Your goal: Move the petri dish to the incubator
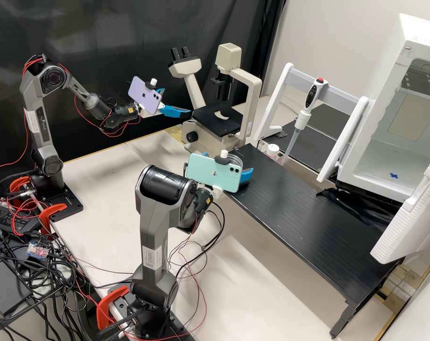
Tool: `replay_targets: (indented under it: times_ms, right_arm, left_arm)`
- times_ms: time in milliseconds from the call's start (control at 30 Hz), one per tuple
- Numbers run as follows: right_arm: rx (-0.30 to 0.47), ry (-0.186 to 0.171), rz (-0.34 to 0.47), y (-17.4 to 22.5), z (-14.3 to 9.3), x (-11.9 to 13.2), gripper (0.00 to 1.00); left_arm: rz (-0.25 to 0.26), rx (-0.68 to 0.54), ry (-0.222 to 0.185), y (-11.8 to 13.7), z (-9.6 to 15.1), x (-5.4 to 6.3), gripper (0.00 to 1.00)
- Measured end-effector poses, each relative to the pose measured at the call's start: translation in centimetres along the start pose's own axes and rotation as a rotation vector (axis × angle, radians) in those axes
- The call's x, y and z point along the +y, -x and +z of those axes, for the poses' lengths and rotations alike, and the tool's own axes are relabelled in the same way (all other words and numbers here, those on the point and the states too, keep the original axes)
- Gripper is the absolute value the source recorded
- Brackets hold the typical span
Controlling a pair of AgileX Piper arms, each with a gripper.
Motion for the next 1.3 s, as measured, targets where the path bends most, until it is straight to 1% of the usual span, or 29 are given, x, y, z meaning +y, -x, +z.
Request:
replay_targets:
  times_ms: [67,200,533,567,867,933,1033,1100,1133,1300]
  right_arm:
    - [-0.002,-0.005,-0.004,-0.1,0.1,0.0,1.00]
    - [0.005,-0.004,-0.019,-0.4,0.1,-0.1,1.00]
    - [-0.016,-0.005,-0.042,-0.8,0.5,-0.5,1.00]
    - [-0.017,-0.005,-0.043,-0.9,0.5,-0.6,0.00]
    - [-0.016,0.002,-0.042,-1.4,0.8,-0.5,0.00]
    - [-0.017,-0.002,-0.048,-1.4,0.9,-0.6,0.00]
    - [-0.011,0.004,-0.059,-1.5,1.0,-0.7,0.00]
    - [-0.018,0.004,-0.055,-1.6,1.2,-0.7,0.00]
    - [-0.020,-0.003,-0.055,-1.6,1.2,-0.6,0.00]
    - [-0.026,0.002,-0.058,-1.6,1.5,-0.6,0.00]
  left_arm:
    - [0.000,0.000,0.000,0.0,0.0,0.0,1.00]
    - [0.000,0.000,0.000,0.0,0.0,0.0,1.00]
    - [0.000,0.000,0.000,0.0,0.0,0.0,1.00]
    - [0.000,0.000,0.000,0.0,0.0,0.0,1.00]
    - [0.000,0.000,0.000,0.0,0.0,0.0,1.00]
    - [0.000,0.000,0.000,0.0,0.0,0.0,1.00]
    - [0.000,0.000,0.000,0.0,0.0,0.0,1.00]
    - [0.000,0.000,0.000,0.0,0.0,0.0,1.00]
    - [0.000,0.000,0.000,0.0,0.0,0.0,1.00]
    - [0.000,0.000,0.000,0.0,0.0,0.0,1.00]
